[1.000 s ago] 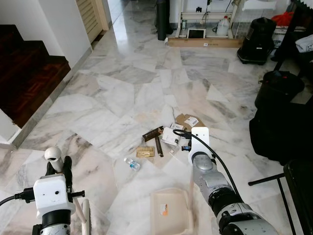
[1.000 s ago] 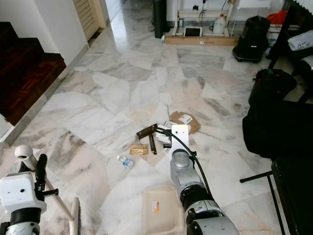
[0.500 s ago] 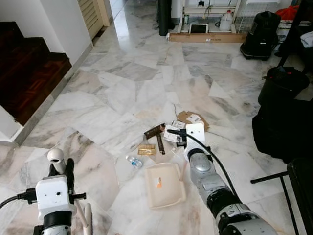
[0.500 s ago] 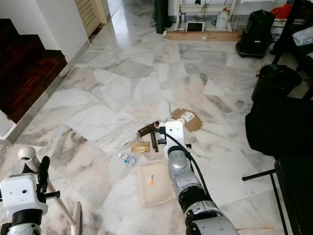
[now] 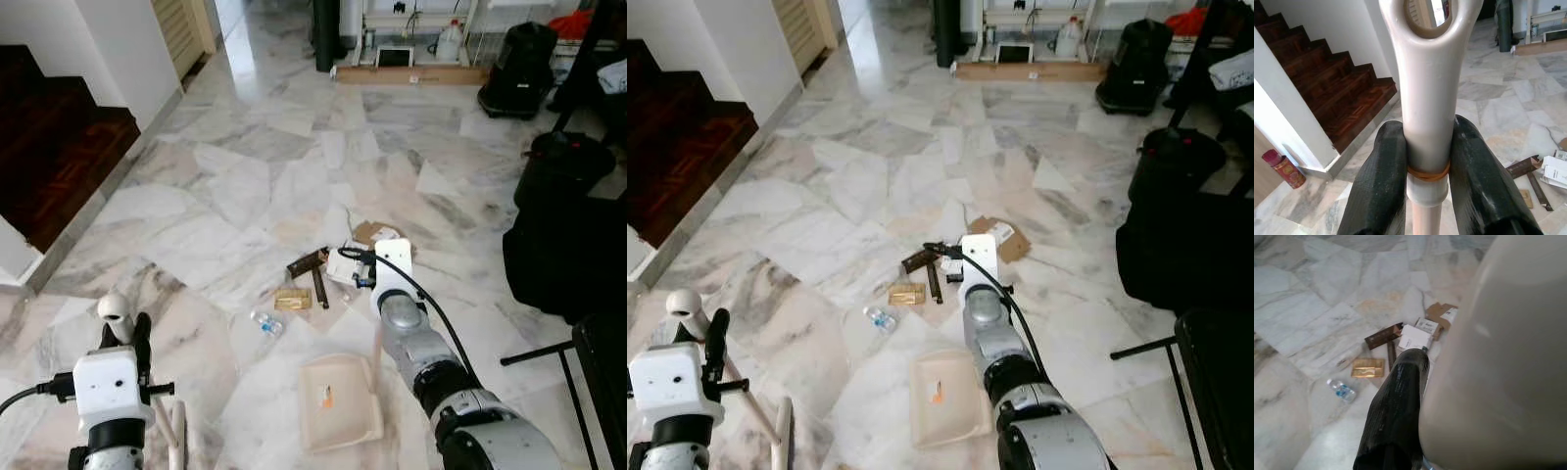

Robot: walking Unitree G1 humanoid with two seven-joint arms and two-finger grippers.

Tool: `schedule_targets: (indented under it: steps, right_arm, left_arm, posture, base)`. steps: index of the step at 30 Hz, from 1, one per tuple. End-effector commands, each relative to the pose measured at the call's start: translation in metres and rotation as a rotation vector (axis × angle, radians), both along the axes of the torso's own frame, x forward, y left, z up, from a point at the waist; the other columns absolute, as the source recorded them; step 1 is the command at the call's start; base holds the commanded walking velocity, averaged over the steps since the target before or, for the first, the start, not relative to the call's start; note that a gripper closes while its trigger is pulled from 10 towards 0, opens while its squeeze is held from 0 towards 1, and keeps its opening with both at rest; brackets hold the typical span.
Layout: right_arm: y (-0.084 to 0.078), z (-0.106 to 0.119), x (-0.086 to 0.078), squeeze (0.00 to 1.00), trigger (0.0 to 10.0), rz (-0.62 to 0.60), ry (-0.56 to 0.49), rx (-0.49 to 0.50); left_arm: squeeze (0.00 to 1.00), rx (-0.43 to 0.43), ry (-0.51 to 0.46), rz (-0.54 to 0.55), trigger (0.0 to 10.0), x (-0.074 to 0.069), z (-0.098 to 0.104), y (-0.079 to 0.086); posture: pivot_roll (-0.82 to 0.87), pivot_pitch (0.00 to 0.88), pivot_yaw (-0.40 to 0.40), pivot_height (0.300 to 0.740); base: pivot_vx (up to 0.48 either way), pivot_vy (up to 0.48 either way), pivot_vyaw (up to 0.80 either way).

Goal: Sweep floor

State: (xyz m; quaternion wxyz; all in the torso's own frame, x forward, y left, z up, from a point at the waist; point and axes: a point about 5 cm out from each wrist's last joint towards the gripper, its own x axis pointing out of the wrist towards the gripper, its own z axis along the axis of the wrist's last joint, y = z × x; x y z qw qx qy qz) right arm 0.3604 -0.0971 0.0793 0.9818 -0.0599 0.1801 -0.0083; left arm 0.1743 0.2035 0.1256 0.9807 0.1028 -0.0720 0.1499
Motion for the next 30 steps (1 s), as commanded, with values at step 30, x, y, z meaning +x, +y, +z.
schedule_targets:
  steps: [30]
  right_arm:
    - [-0.014,0.015,0.015,0.00,10.0,-0.090,0.008,-0.049]
  left_arm:
    - [0.00,0.034,-0.004,0.003,10.0,-0.001,0.003,0.006]
  posture:
    - [0.03,0.144,0.089,0.740]
  base:
    - [0.000,0.000,0.00]
